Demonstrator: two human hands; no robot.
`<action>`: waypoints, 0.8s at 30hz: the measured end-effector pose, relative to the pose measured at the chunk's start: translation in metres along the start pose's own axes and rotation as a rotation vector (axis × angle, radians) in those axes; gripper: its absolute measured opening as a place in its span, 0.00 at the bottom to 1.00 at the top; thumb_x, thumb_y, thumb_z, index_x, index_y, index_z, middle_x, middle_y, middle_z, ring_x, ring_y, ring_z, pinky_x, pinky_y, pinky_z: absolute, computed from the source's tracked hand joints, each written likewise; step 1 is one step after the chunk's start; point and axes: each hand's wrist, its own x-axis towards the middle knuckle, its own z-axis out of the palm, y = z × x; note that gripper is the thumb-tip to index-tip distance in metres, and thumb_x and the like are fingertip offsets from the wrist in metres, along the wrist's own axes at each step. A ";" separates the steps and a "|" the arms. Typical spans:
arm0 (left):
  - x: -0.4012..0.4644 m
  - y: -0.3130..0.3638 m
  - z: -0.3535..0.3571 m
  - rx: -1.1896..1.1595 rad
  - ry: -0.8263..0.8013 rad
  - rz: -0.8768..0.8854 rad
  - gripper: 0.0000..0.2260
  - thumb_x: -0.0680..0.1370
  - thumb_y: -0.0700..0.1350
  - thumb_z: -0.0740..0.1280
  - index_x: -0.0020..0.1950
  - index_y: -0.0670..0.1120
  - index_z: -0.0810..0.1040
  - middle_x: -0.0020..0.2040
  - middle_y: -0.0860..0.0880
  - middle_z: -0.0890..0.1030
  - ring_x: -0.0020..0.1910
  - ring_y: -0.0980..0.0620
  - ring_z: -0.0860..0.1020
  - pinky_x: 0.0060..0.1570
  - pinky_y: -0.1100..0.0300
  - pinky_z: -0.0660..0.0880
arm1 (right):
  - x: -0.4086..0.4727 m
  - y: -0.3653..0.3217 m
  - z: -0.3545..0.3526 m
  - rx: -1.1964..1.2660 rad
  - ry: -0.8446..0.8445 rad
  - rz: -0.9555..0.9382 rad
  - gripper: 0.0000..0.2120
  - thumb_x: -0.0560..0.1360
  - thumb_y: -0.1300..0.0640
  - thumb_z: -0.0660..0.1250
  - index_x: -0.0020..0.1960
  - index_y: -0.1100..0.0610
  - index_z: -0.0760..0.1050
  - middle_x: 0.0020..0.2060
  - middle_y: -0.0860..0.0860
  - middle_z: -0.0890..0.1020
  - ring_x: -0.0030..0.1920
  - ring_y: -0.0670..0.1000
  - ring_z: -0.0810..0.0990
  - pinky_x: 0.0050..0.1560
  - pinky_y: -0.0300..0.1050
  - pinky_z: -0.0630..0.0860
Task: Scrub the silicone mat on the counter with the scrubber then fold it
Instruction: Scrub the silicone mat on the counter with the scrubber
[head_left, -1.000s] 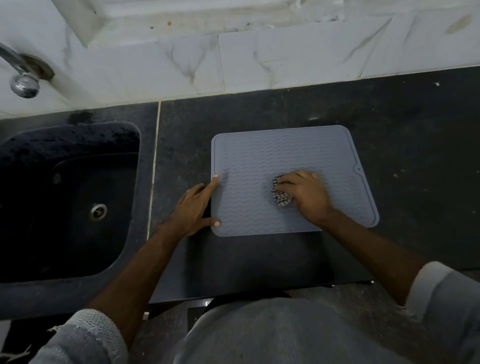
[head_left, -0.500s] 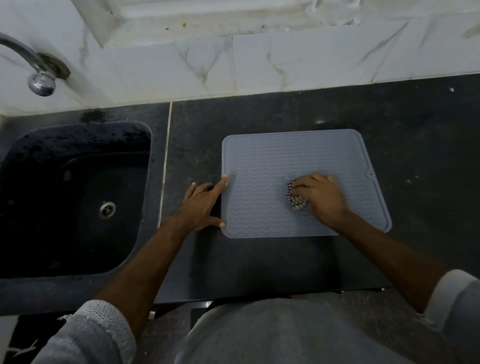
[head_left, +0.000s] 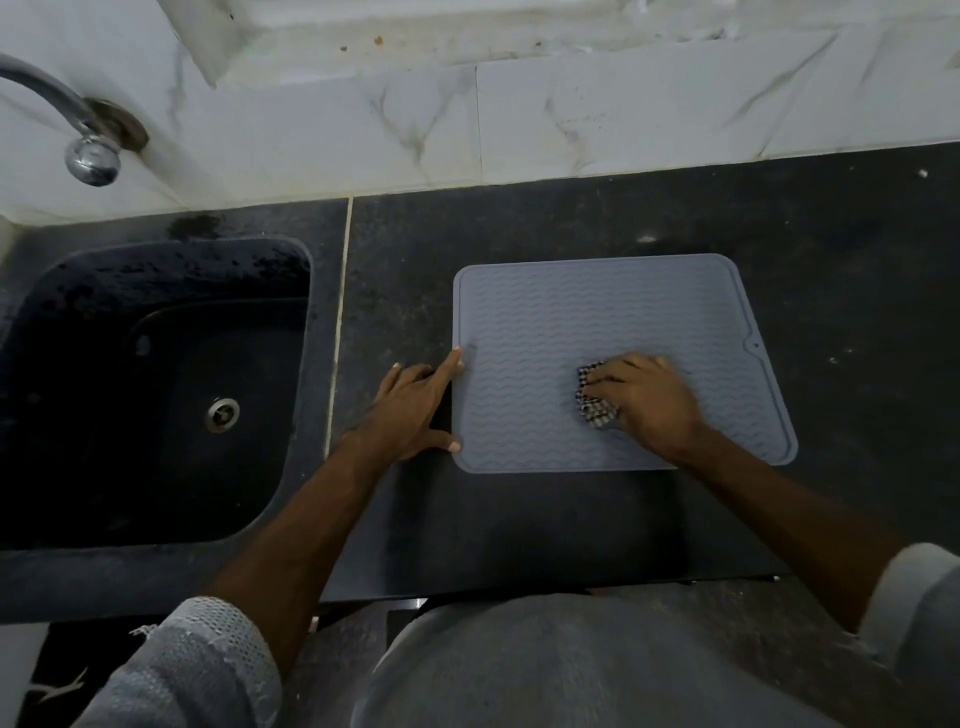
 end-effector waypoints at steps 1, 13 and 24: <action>0.000 0.000 0.000 -0.004 -0.004 -0.001 0.54 0.69 0.61 0.72 0.77 0.53 0.33 0.77 0.42 0.54 0.76 0.43 0.53 0.73 0.44 0.42 | 0.005 -0.004 -0.001 -0.005 -0.001 0.001 0.17 0.62 0.64 0.75 0.51 0.57 0.81 0.52 0.55 0.82 0.53 0.61 0.79 0.50 0.56 0.70; -0.001 0.003 -0.001 0.006 -0.013 -0.013 0.52 0.70 0.61 0.71 0.77 0.52 0.35 0.78 0.42 0.53 0.76 0.44 0.52 0.74 0.45 0.42 | 0.015 -0.013 0.010 -0.069 0.004 -0.152 0.23 0.58 0.59 0.80 0.53 0.55 0.81 0.53 0.54 0.82 0.51 0.58 0.81 0.48 0.54 0.75; 0.002 0.000 0.000 0.014 0.008 -0.004 0.52 0.69 0.62 0.71 0.78 0.52 0.37 0.77 0.41 0.55 0.75 0.44 0.52 0.73 0.46 0.43 | 0.056 -0.081 0.022 -0.075 -0.114 -0.181 0.21 0.68 0.58 0.72 0.60 0.52 0.76 0.61 0.51 0.77 0.62 0.56 0.72 0.58 0.53 0.67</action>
